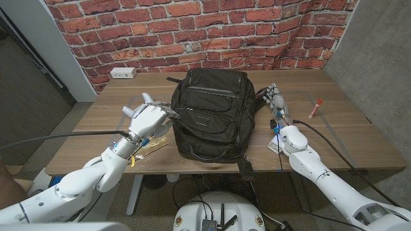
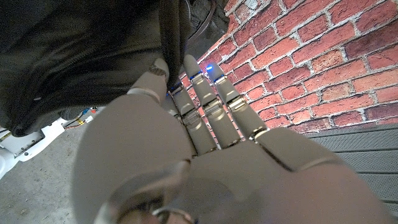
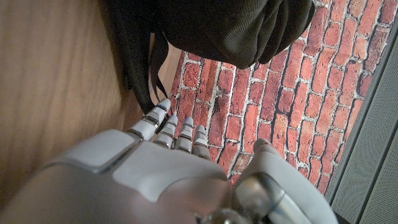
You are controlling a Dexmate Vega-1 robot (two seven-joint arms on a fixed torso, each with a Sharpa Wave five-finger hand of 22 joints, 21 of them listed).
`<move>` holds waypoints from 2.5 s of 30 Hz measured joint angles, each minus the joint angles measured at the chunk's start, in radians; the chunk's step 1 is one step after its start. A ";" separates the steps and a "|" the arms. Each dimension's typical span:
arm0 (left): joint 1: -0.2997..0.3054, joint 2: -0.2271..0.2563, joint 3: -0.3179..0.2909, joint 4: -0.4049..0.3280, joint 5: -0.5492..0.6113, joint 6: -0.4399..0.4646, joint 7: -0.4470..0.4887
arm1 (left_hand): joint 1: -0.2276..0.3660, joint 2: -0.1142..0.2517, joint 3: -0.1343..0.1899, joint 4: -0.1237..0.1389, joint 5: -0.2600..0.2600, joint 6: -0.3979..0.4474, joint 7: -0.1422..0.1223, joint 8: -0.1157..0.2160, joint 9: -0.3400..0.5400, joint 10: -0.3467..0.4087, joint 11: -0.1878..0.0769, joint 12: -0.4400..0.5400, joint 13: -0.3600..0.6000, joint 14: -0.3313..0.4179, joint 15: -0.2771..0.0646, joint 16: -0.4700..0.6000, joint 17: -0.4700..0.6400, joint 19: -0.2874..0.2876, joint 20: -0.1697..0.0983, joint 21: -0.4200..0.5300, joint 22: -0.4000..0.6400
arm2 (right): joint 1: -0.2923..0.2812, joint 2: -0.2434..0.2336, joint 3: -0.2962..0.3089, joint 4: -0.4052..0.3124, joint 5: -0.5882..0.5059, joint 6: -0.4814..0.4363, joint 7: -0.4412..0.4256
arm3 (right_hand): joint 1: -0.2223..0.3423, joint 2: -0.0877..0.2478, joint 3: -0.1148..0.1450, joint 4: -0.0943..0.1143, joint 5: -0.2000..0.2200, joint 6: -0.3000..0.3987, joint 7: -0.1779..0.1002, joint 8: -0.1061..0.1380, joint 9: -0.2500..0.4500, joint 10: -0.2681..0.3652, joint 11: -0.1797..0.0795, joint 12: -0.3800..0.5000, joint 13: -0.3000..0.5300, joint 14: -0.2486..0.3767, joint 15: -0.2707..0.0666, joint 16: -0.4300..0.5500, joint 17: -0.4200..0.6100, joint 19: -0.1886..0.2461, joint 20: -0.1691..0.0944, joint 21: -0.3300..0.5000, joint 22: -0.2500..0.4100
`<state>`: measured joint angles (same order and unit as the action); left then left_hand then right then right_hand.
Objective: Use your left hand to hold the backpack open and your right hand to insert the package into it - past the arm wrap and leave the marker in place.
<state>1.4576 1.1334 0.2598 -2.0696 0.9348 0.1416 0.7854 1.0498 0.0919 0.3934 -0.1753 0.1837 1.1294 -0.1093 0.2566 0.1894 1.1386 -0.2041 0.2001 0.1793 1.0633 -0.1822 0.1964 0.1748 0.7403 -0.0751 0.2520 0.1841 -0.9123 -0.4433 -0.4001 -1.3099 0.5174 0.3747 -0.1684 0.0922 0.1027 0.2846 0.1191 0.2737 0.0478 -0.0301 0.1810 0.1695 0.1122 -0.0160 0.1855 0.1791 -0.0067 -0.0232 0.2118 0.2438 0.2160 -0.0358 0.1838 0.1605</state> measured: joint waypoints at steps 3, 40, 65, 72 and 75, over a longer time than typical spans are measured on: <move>-0.004 -0.004 -0.003 -0.001 -0.008 -0.004 -0.006 | -0.001 -0.001 0.000 0.000 0.000 0.000 0.000 0.000 0.000 0.000 0.000 0.000 0.000 0.000 0.000 0.000 0.000 0.004 -0.004 0.000 0.000 | 0.000 0.000 -0.001 -0.008 0.000 0.000 0.000 | 0.000 0.000 0.000 0.000 0.000 0.000 0.000 0.000 0.000 0.000 0.000 0.000 0.000 0.000 0.000 0.000 0.000 0.000 0.000 0.000 0.000; -0.050 -0.060 -0.037 -0.039 -0.103 -0.024 -0.160 | -0.004 -0.010 0.000 0.000 0.000 0.007 0.005 0.003 -0.001 0.021 0.000 -0.003 -0.001 0.037 -0.020 0.000 0.000 0.005 -0.005 0.000 0.000 | -0.015 -0.018 0.017 -0.104 0.025 0.006 0.019 | -0.010 0.000 0.004 0.004 0.000 0.000 0.000 0.000 0.000 0.004 0.004 0.000 0.000 0.000 0.000 0.000 0.000 0.000 0.000 0.000 0.000; -0.209 -0.136 -0.031 -0.019 -0.252 -0.081 -0.340 | 0.001 -0.015 0.004 0.004 0.000 0.015 0.005 0.002 0.004 0.024 0.004 -0.003 0.000 0.043 -0.021 0.000 0.000 0.005 -0.005 0.000 0.000 | -0.080 -0.093 0.031 -0.239 0.019 -0.093 -0.005 | -0.010 0.000 0.012 0.004 -0.004 0.000 0.000 0.000 0.000 0.004 0.004 0.000 0.000 0.000 0.000 0.000 0.000 0.000 0.000 0.000 0.000; -0.254 -0.161 -0.010 -0.008 -0.273 -0.074 -0.373 | 0.001 -0.015 0.004 0.004 0.000 0.015 0.005 0.002 0.004 0.024 0.004 -0.005 0.000 0.043 -0.021 0.000 0.000 0.005 -0.005 0.000 0.000 | -0.085 -0.110 0.031 -0.261 0.016 -0.115 -0.003 | -0.010 0.000 0.016 0.000 -0.004 0.000 0.000 0.000 0.000 0.004 0.004 0.000 0.000 0.000 0.000 0.000 0.000 0.000 0.000 0.000 0.000; -0.282 -0.183 0.007 -0.005 -0.285 -0.061 -0.388 | 0.001 -0.015 0.004 0.004 0.000 0.015 0.005 0.002 0.004 0.024 0.004 -0.007 0.000 0.043 -0.021 0.000 0.000 0.005 -0.005 0.000 0.000 | -0.086 -0.117 0.029 -0.268 0.013 -0.125 0.000 | -0.010 0.000 0.016 0.000 -0.004 0.004 0.004 0.000 0.000 0.004 0.004 0.000 0.000 0.000 0.000 0.000 0.000 0.000 0.000 0.000 0.000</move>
<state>1.1757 0.9502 0.2670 -2.0749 0.6500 0.0809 0.3973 1.0510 0.0765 0.3974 -0.1711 0.1836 1.1440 -0.1043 0.2585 0.1935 1.1626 -0.1997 0.1934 0.1790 1.1060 -0.2036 0.1963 0.1744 0.7455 -0.0802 0.2519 0.1838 -0.9981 -0.5600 -0.3710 -1.5781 0.5305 0.2500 -0.1686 0.0818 0.1028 0.3003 0.1189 0.2699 0.0515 -0.0263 0.1810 0.1695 0.1159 -0.0124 0.1855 0.1791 -0.0067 -0.0231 0.2118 0.2437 0.2160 -0.0358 0.1838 0.1605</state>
